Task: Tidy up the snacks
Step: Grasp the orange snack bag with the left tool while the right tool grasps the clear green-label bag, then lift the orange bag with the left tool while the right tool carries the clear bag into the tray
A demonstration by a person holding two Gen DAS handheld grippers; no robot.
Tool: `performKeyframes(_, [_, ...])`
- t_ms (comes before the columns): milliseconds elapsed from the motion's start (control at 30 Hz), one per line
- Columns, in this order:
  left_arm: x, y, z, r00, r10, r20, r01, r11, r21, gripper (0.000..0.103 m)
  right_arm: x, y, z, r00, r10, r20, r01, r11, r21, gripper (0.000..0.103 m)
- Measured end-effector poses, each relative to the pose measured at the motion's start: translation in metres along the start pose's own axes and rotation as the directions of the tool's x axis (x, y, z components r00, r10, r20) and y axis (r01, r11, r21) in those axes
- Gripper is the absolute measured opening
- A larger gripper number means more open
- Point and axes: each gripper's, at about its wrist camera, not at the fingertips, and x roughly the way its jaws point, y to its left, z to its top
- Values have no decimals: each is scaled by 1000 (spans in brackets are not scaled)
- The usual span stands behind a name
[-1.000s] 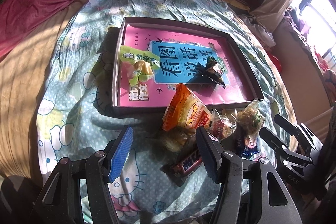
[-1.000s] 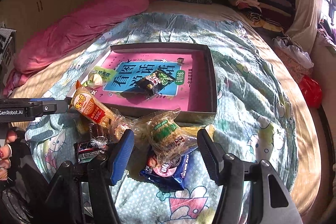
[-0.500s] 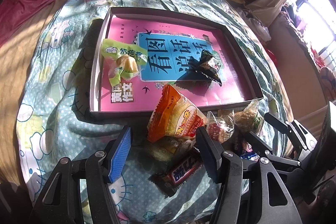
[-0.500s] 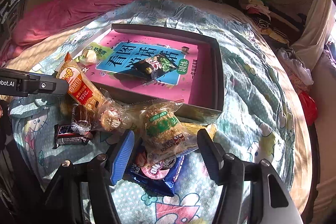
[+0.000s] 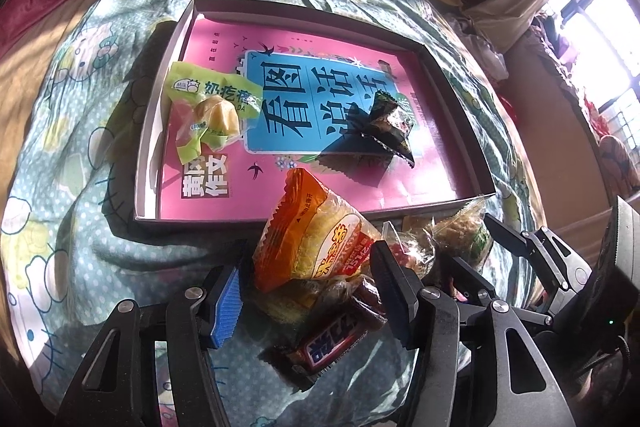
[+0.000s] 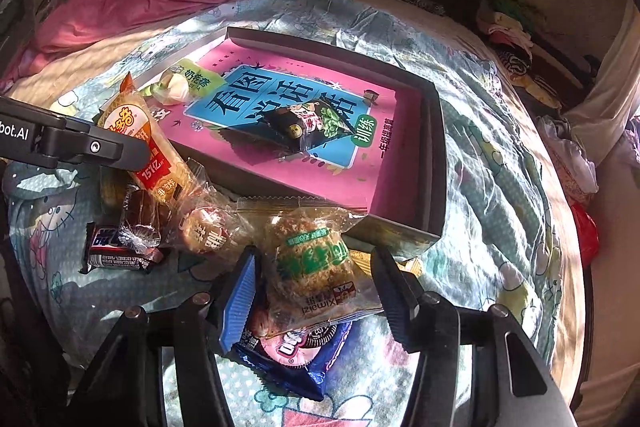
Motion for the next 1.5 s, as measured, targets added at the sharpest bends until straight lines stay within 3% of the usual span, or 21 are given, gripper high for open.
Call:
performKeyframes(133, [4,0,3,1000,-11,-9,11,1000,-13,50,1,-1,2,1000,17,4,-17,1000,5,50])
performKeyframes(367, [5,0,6,999,-52,-11,52,998,-27,45,-1,-8,0,998,61,20,-62,997,55,46])
performKeyframes(433, [6,3,6,995,-100,-14,100,994,-49,35,-2,-11,-1,997,77,23,-78,994,78,46])
performKeyframes(633, [2,-1,6,990,-140,-3,140,989,-44,25,-8,-19,-4,991,130,43,-135,980,146,45])
performKeyframes(967, [-15,5,11,979,-201,41,204,975,-86,24,-23,-33,-3,980,170,107,-192,951,241,43])
performKeyframes(1500, [-48,13,31,976,-154,154,167,983,-75,23,-38,-43,13,974,150,170,-191,947,260,42])
